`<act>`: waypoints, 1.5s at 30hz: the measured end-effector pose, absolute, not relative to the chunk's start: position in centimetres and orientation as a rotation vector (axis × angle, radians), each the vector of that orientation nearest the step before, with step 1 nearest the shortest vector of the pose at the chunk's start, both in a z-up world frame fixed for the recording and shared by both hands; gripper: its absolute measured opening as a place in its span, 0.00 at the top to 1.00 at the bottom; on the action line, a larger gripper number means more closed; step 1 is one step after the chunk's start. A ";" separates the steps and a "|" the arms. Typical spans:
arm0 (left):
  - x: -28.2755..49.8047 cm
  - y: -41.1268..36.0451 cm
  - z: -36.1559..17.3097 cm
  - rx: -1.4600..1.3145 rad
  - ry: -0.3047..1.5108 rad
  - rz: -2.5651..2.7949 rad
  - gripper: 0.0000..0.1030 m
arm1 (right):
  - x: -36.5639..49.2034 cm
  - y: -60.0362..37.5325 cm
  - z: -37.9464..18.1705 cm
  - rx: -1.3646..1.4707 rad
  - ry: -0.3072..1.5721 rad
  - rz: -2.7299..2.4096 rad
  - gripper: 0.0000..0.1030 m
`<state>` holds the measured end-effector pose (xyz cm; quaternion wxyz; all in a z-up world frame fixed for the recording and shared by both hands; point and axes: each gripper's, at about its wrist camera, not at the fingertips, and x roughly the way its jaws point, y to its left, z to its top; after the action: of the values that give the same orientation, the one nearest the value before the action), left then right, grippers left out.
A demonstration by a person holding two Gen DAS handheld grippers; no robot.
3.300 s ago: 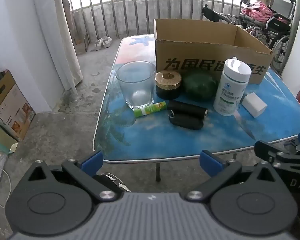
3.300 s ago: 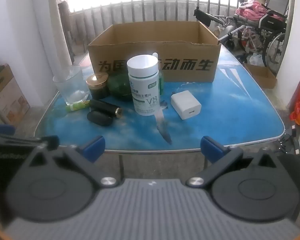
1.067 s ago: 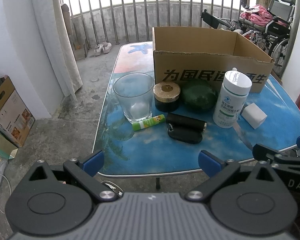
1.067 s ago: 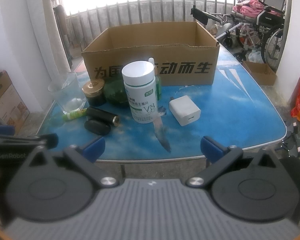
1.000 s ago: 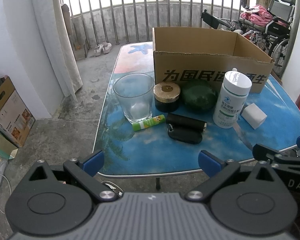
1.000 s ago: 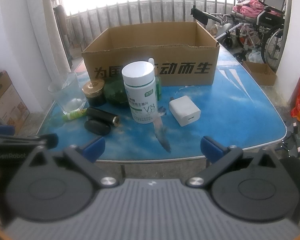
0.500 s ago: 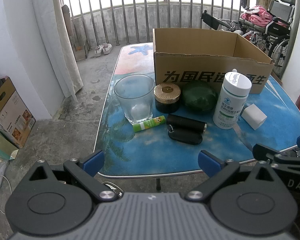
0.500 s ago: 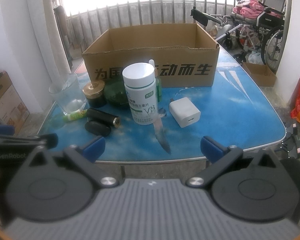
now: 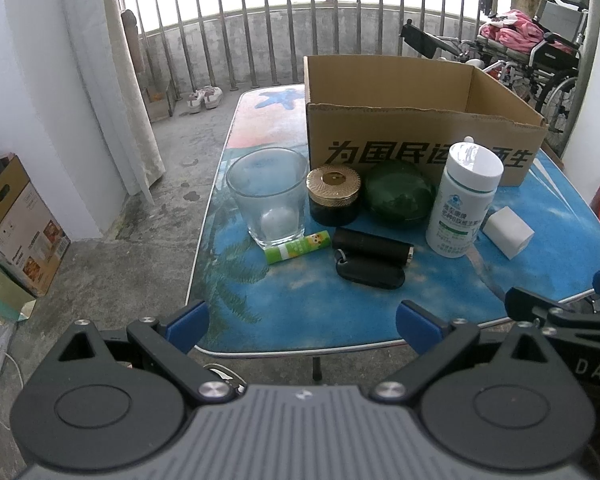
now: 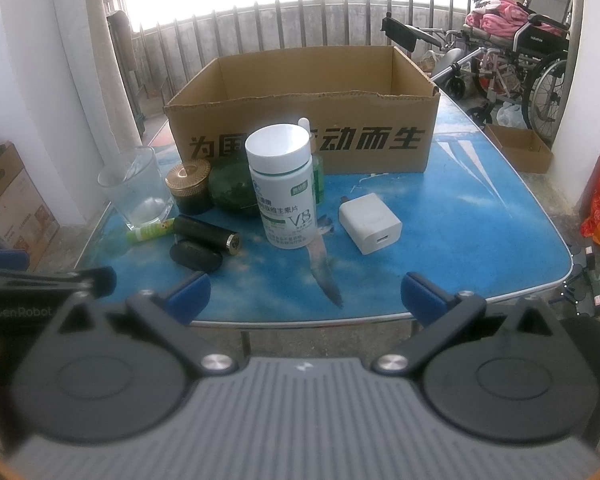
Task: Organize rigid objects
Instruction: 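Move the right gripper to the white bottle and close on it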
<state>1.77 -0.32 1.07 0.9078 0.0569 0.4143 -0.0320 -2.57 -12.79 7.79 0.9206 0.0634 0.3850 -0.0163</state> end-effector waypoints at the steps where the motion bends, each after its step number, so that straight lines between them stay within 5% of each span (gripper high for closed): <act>1: 1.9 -0.3 1.1 0.115 0.855 -0.070 0.02 | -2.5 -12.8 7.8 0.130 0.790 -0.033 0.01; 13: 5.6 -2.3 1.6 0.100 0.796 -0.224 0.01 | -0.2 -15.8 9.4 0.064 0.712 -0.031 0.01; 20: 7.2 -4.3 1.4 0.082 0.724 -0.425 0.01 | 1.1 -19.5 12.7 0.087 0.474 0.078 0.01; 30: 7.6 -8.0 -1.5 0.200 0.601 -0.466 0.03 | 5.3 -19.1 11.9 0.074 0.566 0.310 0.01; 38: 8.1 -9.2 -2.9 0.249 0.592 -0.514 0.28 | 7.4 -18.7 10.8 0.123 0.655 0.386 0.08; 45: 9.0 -9.6 -3.2 0.252 0.584 -0.567 0.37 | 9.2 -17.7 9.8 0.105 0.730 0.419 0.24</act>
<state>8.96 -9.57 -3.19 0.9106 0.1221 0.2832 -0.2751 9.21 -17.70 9.80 0.9114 0.0511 0.3542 0.2033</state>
